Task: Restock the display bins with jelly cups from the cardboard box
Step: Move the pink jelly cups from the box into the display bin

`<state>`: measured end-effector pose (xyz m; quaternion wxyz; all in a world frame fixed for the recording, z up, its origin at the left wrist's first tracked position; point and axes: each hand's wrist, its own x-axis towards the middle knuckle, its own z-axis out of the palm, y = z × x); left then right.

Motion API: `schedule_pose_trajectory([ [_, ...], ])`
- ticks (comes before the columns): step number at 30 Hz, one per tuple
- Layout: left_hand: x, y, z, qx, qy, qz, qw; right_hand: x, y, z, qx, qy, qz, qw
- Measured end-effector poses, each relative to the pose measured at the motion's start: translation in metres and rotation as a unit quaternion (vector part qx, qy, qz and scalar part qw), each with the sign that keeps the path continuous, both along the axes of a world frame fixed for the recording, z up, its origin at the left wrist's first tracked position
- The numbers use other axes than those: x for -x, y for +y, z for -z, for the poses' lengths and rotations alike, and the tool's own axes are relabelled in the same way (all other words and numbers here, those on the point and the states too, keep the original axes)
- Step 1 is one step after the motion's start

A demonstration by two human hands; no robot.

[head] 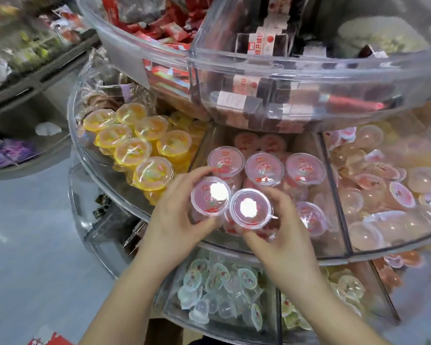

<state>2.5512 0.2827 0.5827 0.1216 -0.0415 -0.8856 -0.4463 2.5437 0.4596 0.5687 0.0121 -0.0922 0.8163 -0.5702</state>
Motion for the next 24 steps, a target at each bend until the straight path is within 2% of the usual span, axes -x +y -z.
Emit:
schedule_pose_trajectory([
  [4, -0.004, 0.003, 0.011, -0.065, -0.027, -0.039, 0.997, -0.003, -0.007, 0.007, 0.004, -0.010, 0.050, 0.999],
  [11, -0.007, 0.006, 0.020, -0.043, 0.014, -0.056, 0.997, -0.001, -0.012, 0.011, -0.004, -0.004, 0.085, 0.996],
  [15, -0.008, 0.005, 0.020, -0.084, -0.025, -0.065, 0.994, 0.003, -0.018, 0.008, 0.011, -0.020, 0.097, 0.995],
  [24, -0.007, 0.003, 0.023, -0.056, -0.013, -0.079, 0.995, 0.007, -0.015, 0.006, -0.011, -0.024, 0.081, 0.996],
])
